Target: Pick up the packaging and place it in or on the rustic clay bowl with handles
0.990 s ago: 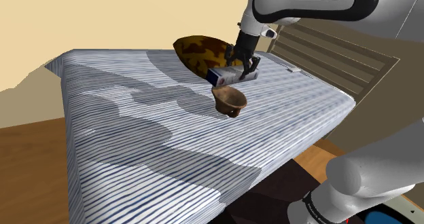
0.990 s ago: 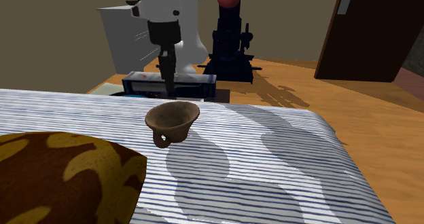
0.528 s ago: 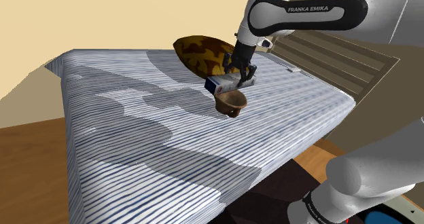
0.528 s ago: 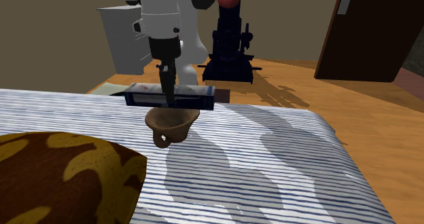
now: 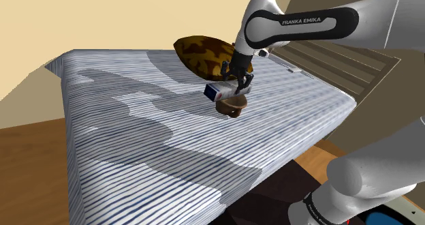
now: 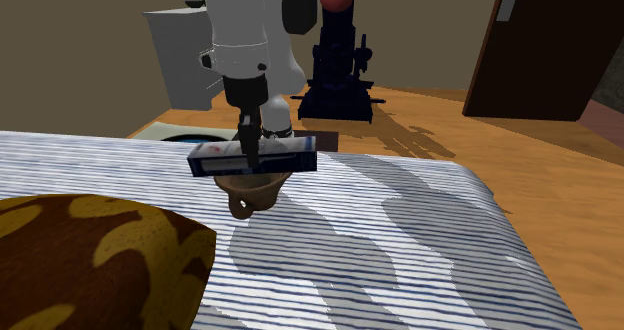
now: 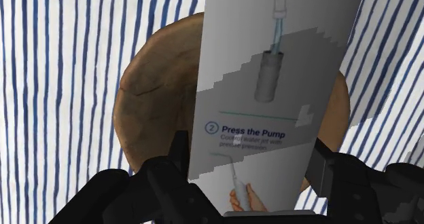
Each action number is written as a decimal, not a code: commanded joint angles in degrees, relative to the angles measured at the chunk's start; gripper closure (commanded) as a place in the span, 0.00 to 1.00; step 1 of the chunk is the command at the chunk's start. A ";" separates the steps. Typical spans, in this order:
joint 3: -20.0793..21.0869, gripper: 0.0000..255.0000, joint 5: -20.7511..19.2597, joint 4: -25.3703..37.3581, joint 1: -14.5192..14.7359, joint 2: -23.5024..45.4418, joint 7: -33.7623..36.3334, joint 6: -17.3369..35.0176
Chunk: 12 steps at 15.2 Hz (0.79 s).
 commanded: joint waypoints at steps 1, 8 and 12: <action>0.00 1.00 -0.01 -0.20 0.00 0.03 -0.01 0.15; 0.01 0.00 -0.03 -0.14 0.00 0.07 0.01 0.14; -0.18 0.00 0.21 1.31 -0.04 -0.46 -0.19 -1.77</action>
